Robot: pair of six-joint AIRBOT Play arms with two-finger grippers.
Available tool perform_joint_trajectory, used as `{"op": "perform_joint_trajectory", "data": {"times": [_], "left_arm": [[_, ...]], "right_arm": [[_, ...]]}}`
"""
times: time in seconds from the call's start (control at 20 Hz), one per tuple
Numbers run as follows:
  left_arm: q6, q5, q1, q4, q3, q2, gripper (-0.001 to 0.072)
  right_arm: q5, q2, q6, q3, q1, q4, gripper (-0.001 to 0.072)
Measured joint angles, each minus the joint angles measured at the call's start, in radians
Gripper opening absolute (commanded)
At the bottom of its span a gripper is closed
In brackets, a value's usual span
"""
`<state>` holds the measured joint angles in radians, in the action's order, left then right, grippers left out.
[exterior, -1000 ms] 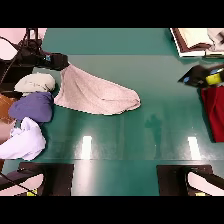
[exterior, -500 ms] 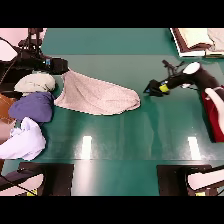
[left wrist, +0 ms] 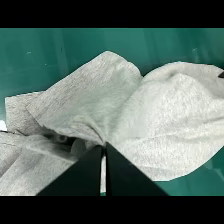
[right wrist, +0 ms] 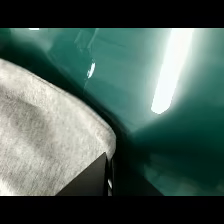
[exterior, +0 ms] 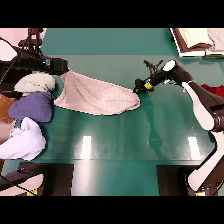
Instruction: Fold the shirts.
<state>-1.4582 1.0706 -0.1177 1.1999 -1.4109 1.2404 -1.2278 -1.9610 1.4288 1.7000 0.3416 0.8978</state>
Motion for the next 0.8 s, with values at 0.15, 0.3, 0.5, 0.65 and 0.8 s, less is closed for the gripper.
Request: {"op": "perform_joint_trajectory", "data": {"times": [0.15,0.3,0.5,0.65,0.8], "left_arm": [[0.0,-0.002,0.0,0.0,-0.019,-0.034,0.0019],[0.0,-0.005,0.0,0.01,-0.101,-0.105,0.0019],[0.0,-0.006,0.0,0.013,-0.294,-0.233,0.0019],[-0.002,-0.005,0.0,0.002,-0.441,-0.326,0.0019],[-0.01,-0.002,-0.001,-0.015,-0.563,-0.391,0.0019]], "right_arm": [[-0.046,0.01,-0.004,0.079,0.002,0.0,0.0013],[-0.066,0.111,-0.017,0.192,-0.022,0.007,0.0013],[-0.095,0.353,-0.022,0.326,-0.061,0.08,0.0013],[-0.082,0.597,-0.024,0.306,-0.076,0.148,0.0012],[-0.064,0.826,-0.025,0.249,-0.083,0.227,0.0012]]}}
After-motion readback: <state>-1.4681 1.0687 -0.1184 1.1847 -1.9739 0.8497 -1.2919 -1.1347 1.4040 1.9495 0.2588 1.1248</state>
